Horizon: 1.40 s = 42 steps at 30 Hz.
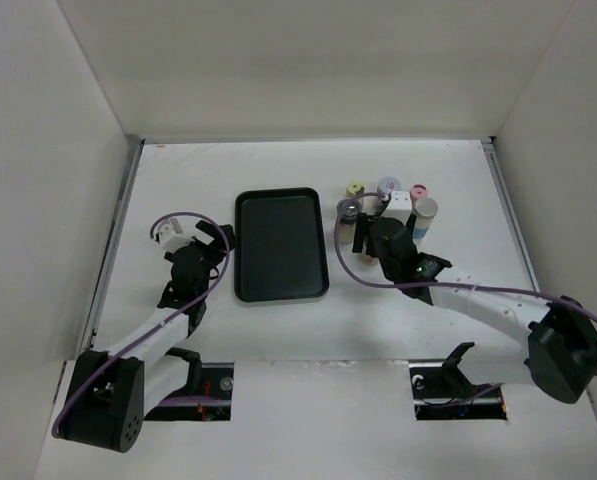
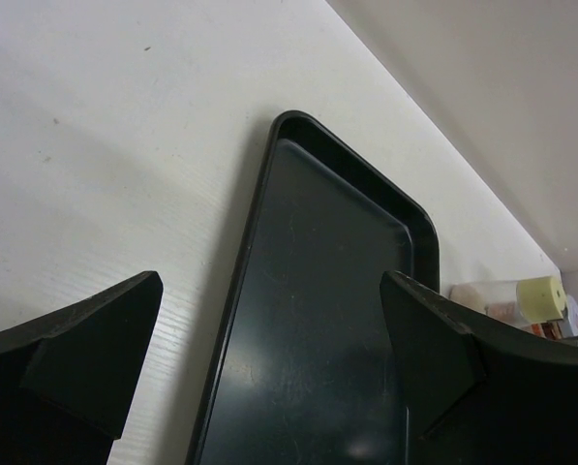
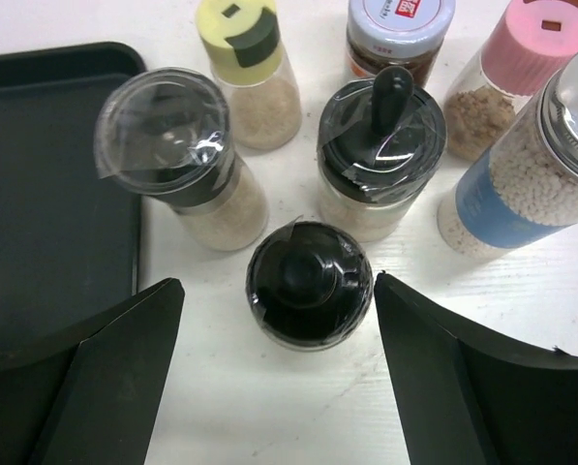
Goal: Organize the condiment bottles
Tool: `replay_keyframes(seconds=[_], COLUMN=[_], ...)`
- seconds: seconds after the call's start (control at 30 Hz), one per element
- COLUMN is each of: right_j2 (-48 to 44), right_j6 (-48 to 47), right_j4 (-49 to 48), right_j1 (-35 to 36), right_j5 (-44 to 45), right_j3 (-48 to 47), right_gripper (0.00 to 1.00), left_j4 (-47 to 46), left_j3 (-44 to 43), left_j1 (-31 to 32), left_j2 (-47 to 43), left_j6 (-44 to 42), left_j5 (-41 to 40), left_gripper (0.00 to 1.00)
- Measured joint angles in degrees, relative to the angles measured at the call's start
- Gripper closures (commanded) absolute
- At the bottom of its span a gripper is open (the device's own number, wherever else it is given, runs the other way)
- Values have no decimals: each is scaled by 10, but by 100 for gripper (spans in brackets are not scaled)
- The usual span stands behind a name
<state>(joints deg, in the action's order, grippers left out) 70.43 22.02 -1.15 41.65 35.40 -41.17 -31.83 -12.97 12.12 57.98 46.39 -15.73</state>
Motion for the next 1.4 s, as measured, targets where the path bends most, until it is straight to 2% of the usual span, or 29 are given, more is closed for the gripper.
replay_keyframes(seconds=[0.3,0.43,0.6,0.7,0.83,0.93,1.03,1.17,1.4], right_j2=[74,97,110,110,72,15,4,81,339], right_j6=[2,2,4,3,6,9,10,7,-23], right_j4=[1,-6,-14,-14,15,38,45,25,-39], right_j1=[-24,-40,-49,-48,-26,19,64,90,89], right_j5=[1,-1,-6,-8,-7,-7,-14,-48,-102], right_j3=[-14,-16,-24,-24,-20,-23,-52,-134,-355], right_gripper=[13,22,47,54,55,55,54,55,55], left_j4=[-15,-20,-23,-23,-25,-25,-25,-25,-24], left_j3=[0,1,1,2,7,10,10,10,31], left_j1=[-2,-5,-5,-8,-9,-11,-12,-19,-46], left_j2=[15,23,23,22,17,17,16,16,-17], left_j6=[7,10,12,13,14,17,19,23,27], left_j5=[12,18,20,24,24,24,24,24,24], left_gripper=[0,0,0,0,0,0,0,0,0])
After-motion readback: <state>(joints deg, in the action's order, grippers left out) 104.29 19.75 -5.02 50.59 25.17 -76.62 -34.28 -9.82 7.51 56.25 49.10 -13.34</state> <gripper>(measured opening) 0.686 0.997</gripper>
